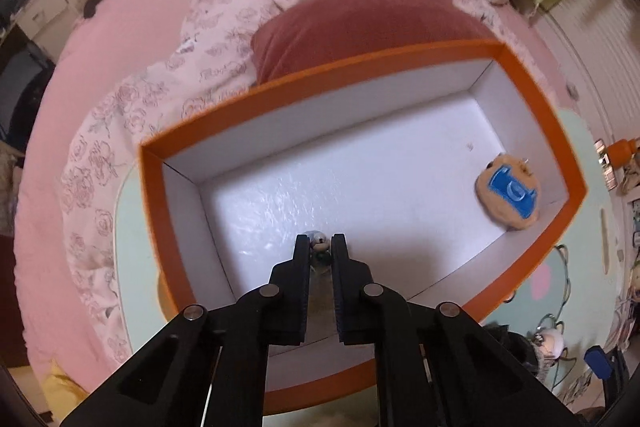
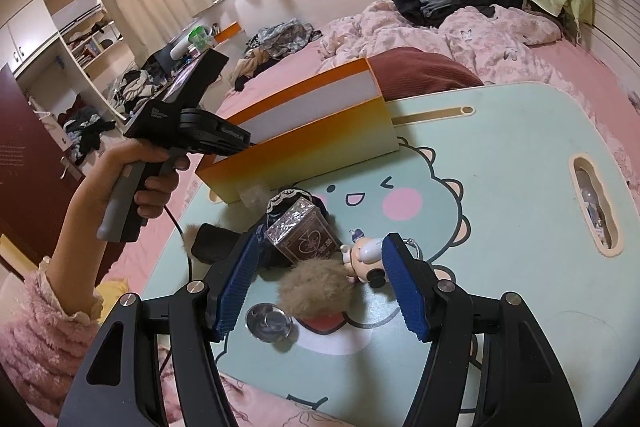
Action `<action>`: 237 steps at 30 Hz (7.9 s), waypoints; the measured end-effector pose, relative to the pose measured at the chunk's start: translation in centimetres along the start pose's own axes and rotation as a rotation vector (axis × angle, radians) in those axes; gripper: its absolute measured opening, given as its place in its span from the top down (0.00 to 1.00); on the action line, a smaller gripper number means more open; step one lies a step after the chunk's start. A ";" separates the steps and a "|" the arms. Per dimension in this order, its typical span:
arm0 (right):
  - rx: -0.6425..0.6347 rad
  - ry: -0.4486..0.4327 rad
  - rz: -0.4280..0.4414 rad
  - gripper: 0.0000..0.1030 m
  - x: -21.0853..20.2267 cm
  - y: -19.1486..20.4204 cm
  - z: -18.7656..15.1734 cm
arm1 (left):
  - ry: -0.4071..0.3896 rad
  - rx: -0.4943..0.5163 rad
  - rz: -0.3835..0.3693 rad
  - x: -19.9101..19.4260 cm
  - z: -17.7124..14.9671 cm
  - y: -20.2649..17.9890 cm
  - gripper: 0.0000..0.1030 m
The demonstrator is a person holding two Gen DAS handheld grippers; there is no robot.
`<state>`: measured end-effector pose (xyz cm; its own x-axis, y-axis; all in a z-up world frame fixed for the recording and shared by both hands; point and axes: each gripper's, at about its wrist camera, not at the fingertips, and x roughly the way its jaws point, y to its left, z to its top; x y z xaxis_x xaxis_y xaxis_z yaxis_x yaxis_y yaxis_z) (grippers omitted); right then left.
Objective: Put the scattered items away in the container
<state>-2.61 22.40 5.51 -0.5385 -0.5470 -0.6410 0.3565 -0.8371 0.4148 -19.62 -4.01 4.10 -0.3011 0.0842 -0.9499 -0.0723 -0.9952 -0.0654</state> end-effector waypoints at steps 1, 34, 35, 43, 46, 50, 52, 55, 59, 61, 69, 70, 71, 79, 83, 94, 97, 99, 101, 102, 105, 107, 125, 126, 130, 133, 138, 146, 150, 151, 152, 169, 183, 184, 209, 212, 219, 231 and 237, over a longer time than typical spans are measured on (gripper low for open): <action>0.001 -0.001 0.000 0.37 0.0 0.0 0.0 | -0.015 -0.004 -0.012 -0.5 0.1 0.1 0.91; -0.002 0.039 -0.006 0.37 0.9 0.5 -0.5 | -0.274 0.182 -0.292 -7.5 -14.9 -4.2 0.56; -0.005 0.041 -0.007 0.37 0.9 0.5 -0.6 | -0.288 0.182 -0.290 -7.7 -15.0 -4.1 0.56; -0.012 0.054 -0.019 0.37 1.2 0.7 -0.7 | -0.374 0.093 -0.316 -9.3 -15.5 -1.3 0.49; -0.015 0.049 -0.027 0.37 1.2 0.8 -0.4 | -0.403 0.027 -0.307 -9.7 -15.8 0.5 0.47; -0.051 0.044 -0.042 0.37 1.6 1.5 1.0 | -0.421 -0.043 -0.284 -9.8 -15.9 2.6 0.45; -0.103 0.044 -0.061 0.37 2.2 2.3 2.8 | -0.421 -0.056 -0.259 -9.5 -15.7 3.1 0.45; -0.158 0.037 -0.094 0.37 3.5 3.3 6.1 | -0.409 -0.077 -0.232 -8.9 -15.4 3.6 0.45; -0.228 0.064 -0.171 0.37 7.0 4.4 10.2 | -0.382 -0.091 -0.204 -7.7 -14.7 3.9 0.45; -0.241 0.113 -0.196 0.37 9.2 4.5 11.3 | -0.376 -0.098 -0.197 -7.1 -14.3 3.9 0.45; -0.264 0.210 -0.334 0.37 14.8 3.4 12.6 | -0.347 -0.098 -0.138 -5.0 -11.5 3.2 0.45; -0.279 0.230 -0.343 0.37 15.2 3.4 12.3 | -0.336 -0.102 -0.129 -4.7 -11.1 3.2 0.45; -0.285 0.245 -0.350 0.37 15.3 3.4 12.0 | -0.316 -0.106 -0.120 -4.2 -10.7 3.2 0.45; -0.260 0.275 -0.315 0.37 14.0 3.4 9.5 | -0.279 -0.094 -0.105 -3.3 -10.2 3.0 0.45; -0.262 0.282 -0.322 0.37 14.1 3.5 9.7 | -0.283 -0.101 -0.124 -3.6 -10.5 3.4 0.45; -0.350 0.495 -0.419 0.43 15.3 4.1 12.7 | -0.312 -0.093 -0.160 -4.6 -11.2 3.8 0.45; -0.385 0.605 -0.478 0.65 16.5 3.7 13.8 | -0.310 -0.113 -0.184 -4.4 -10.9 4.0 0.45; -0.420 0.681 -0.521 0.67 17.4 3.3 13.8 | -0.312 -0.112 -0.196 -4.4 -11.0 3.9 0.45; -0.441 0.729 -0.537 0.68 17.8 2.9 13.6 | -0.312 -0.101 -0.203 -4.5 -11.0 3.7 0.45; -0.442 0.758 -0.543 0.67 18.0 2.8 13.4 | -0.312 -0.098 -0.205 -4.5 -11.0 3.7 0.45; -0.426 0.827 -0.528 0.67 18.8 2.4 13.0 | -0.311 -0.098 -0.212 -4.5 -11.1 3.7 0.45; -0.419 0.847 -0.519 0.67 19.1 2.4 13.0 | -0.310 -0.105 -0.223 -4.5 -11.0 3.8 0.45; -0.406 0.757 -0.541 0.59 20.0 2.3 11.8 | -0.309 -0.108 -0.256 -4.8 -11.3 3.7 0.45; -0.410 0.746 -0.540 0.60 19.9 2.2 11.8 | -0.309 -0.108 -0.254 -4.7 -11.3 3.7 0.45; -0.383 0.690 -0.499 0.62 19.0 2.2 12.3 | -0.310 -0.113 -0.253 -4.8 -11.3 3.8 0.45; -0.348 0.607 -0.441 0.62 17.8 2.6 13.2 | -0.314 -0.108 -0.255 -4.9 -11.3 3.7 0.45; -0.300 0.420 -0.335 0.62 14.4 4.0 14.8 | -0.329 -0.101 -0.261 -5.5 -11.8 3.6 0.45; -0.276 0.239 -0.108 0.62 5.2 7.5 11.8 | -0.432 -0.086 -0.291 -8.1 -14.5 3.4 0.44; -0.243 0.260 -0.070 0.62 3.4 6.4 9.0 | -0.480 -0.098 -0.336 -9.0 -16.6 3.6 0.43; -0.232 0.264 -0.063 0.61 3.1 6.0 8.5 | -0.493 -0.098 -0.338 -9.2 -17.2 3.5 0.43; -0.223 0.262 -0.060 0.61 2.7 5.6 7.8 | -0.506 -0.095 -0.337 -9.3 -17.7 3.4 0.43; -0.142 0.107 -0.166 0.58 3.9 1.5 4.8 | -0.525 0.047 -0.249 -7.3 -22.0 -2.3 0.30; -0.252 -0.179 -0.216 0.23 -2.4 4.7 -2.3 | -0.553 0.048 -0.149 -6.4 -25.8 -2.4 0.21; -0.251 -0.167 -0.224 0.23 -2.5 4.6 -3.0 | -0.555 0.050 -0.137 -6.3 -26.2 -2.5 0.20; -0.213 0.025 -0.415 0.19 1.6 3.1 -8.0 | -0.442 0.066 0.022 -3.2 -25.9 -4.1 0.01; -0.212 0.028 -0.413 0.19 1.5 3.0 -8.1 | -0.439 0.068 0.022 -3.2 -25.9 -4.1 0.00; -0.211 0.032 -0.413 0.17 1.6 2.9 -8.1 | -0.440 0.075 0.017 -3.2 -25.8 -4.1 0.00; -0.215 0.038 -0.408 0.09 1.6 2.8 -8.1 | -0.440 0.077 0.017 -3.1 -25.9 -4.1 0.00; -0.220 0.053 -0.398 0.01 2.0 2.6 -8.1 | -0.449 0.074 0.018 -3.1 -25.8 -3.2 0.00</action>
<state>3.43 19.13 0.04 -0.6287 -0.1767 -0.7573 0.2863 -0.9580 -0.0142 6.09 -2.31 -0.65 -0.6844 0.0963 -0.7228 -0.1263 -0.9919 -0.0126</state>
